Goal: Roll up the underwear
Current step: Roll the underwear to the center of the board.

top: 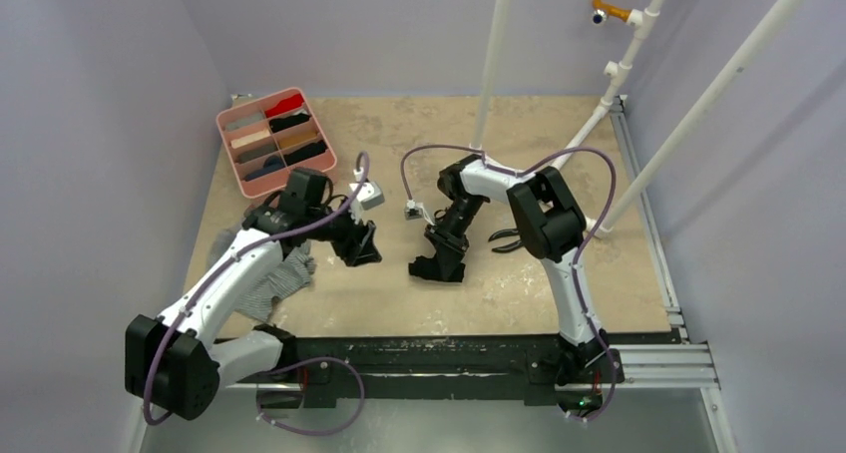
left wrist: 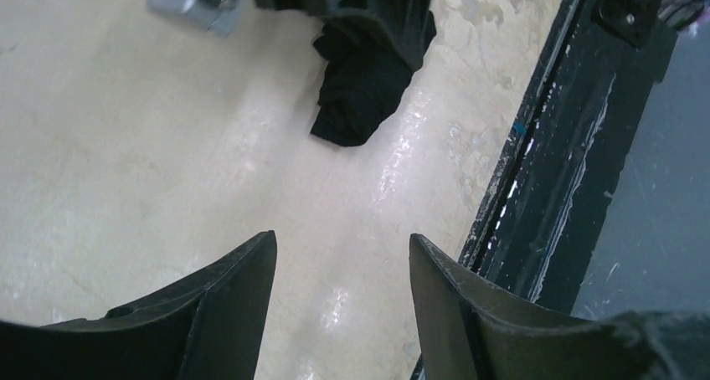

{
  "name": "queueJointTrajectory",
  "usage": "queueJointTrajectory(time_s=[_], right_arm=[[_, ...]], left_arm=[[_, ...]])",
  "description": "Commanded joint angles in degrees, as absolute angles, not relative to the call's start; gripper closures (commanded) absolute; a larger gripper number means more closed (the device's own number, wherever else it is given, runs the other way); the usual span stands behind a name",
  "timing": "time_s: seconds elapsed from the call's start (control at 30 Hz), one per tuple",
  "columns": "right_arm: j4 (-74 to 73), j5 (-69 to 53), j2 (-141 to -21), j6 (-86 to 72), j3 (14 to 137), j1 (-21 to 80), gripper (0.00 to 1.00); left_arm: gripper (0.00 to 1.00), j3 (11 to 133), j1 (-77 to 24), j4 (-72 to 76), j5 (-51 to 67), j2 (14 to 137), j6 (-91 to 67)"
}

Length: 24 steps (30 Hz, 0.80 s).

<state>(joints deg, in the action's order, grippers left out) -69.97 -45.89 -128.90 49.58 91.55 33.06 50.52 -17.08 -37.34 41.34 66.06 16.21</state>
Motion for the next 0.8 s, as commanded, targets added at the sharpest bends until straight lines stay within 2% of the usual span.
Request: queueJointTrajectory(time_s=[0.0,0.4,0.63,0.77], right_arm=[[-69.3,-37.6,-137.3,54.2,91.2,34.2,1.00],[-66.7,-35.8,-138.4,51.8,91.4,34.2,1.00],[-66.6,-35.2,-139.0,51.5,91.3,34.1,1.00],[-66.5,-35.1,-138.9,51.2,91.1,34.1,1.00]], left_arm=[[0.41,48.7,-25.9,-26.4,34.4,63.8,19.9],[0.39,50.7,-45.8,-18.2,22.6,77.6,24.4],[0.29,50.3,-52.5,-14.0,18.7,81.9,27.9],[0.27,50.2,-54.5,-11.3,15.9,85.0,29.7]])
